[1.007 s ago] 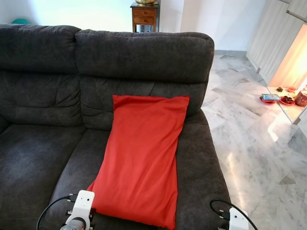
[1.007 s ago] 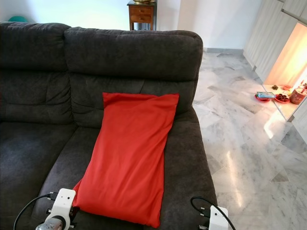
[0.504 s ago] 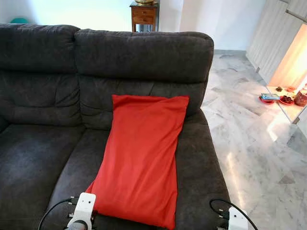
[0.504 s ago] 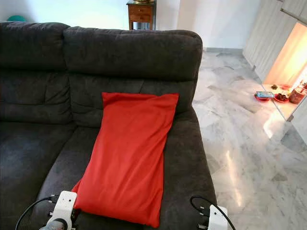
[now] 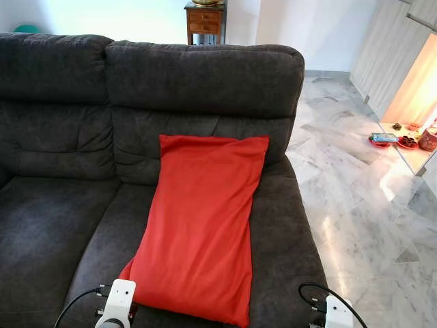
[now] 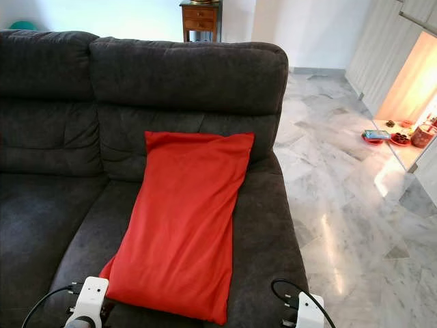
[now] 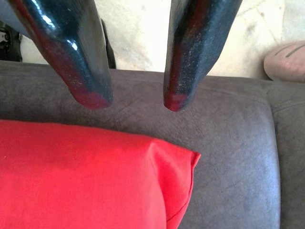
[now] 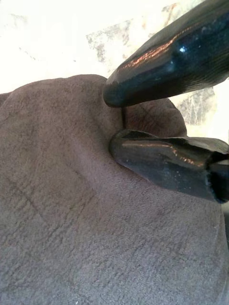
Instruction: Move the pillow to the sofa from floor
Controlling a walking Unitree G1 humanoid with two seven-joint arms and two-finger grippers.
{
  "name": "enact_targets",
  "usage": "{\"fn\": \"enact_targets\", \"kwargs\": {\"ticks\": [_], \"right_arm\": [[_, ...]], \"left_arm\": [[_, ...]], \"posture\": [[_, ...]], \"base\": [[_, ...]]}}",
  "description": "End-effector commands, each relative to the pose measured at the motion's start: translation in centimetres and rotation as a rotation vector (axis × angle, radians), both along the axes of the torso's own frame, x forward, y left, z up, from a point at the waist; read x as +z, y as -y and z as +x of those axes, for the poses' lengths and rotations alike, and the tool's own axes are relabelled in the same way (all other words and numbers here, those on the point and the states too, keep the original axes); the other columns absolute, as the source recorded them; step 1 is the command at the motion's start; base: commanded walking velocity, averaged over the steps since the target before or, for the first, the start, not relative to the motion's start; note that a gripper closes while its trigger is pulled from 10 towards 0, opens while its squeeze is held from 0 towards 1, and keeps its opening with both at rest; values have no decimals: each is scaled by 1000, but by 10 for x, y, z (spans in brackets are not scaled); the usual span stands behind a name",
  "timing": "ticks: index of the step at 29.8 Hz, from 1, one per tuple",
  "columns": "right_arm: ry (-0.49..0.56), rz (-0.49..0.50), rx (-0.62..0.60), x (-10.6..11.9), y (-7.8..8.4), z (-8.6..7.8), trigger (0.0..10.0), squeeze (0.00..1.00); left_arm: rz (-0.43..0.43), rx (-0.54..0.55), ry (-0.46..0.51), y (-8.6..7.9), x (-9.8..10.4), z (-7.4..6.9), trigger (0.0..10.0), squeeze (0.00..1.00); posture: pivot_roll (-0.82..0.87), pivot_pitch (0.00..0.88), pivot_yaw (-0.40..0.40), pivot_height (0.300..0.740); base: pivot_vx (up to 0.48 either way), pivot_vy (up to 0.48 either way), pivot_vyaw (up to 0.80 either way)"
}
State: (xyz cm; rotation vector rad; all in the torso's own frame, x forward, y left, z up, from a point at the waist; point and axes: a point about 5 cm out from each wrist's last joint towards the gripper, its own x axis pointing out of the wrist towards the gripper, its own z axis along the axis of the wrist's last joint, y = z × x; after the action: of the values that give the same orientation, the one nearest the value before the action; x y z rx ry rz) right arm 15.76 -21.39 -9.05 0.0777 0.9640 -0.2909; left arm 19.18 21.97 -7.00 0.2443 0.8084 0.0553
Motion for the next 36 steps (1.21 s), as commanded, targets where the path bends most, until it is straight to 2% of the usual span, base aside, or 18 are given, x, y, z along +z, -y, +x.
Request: {"fn": "enact_targets", "kwargs": {"ticks": [1, 7, 15, 26, 36], "right_arm": [[37, 25, 26, 4, -8, 12, 10000, 0], [29, 23, 31, 3, -9, 10, 10000, 0], [25, 26, 33, 2, -10, 9, 10000, 0], [15, 25, 29, 1, -8, 7, 10000, 0], [-10, 30, 19, -2, -5, -2, 10000, 0]], "left_arm": [[15, 25, -26, -6, -2, -6, 10000, 0], [14, 49, -58, -12, -6, -15, 10000, 0], [12, 54, -84, -12, -9, -21, 10000, 0], [12, 52, -100, -10, -11, -24, 10000, 0], [25, 27, -99, -13, -9, -21, 10000, 0]], "posture": [[36, 0, -58, 740], [36, 0, -59, 740], [33, 0, -59, 740], [30, 0, -59, 740], [23, 0, -25, 740]], "base": [[-274, 0, 0], [-279, 0, 0], [-280, 0, 0], [-280, 0, 0], [-276, 0, 0]]}}
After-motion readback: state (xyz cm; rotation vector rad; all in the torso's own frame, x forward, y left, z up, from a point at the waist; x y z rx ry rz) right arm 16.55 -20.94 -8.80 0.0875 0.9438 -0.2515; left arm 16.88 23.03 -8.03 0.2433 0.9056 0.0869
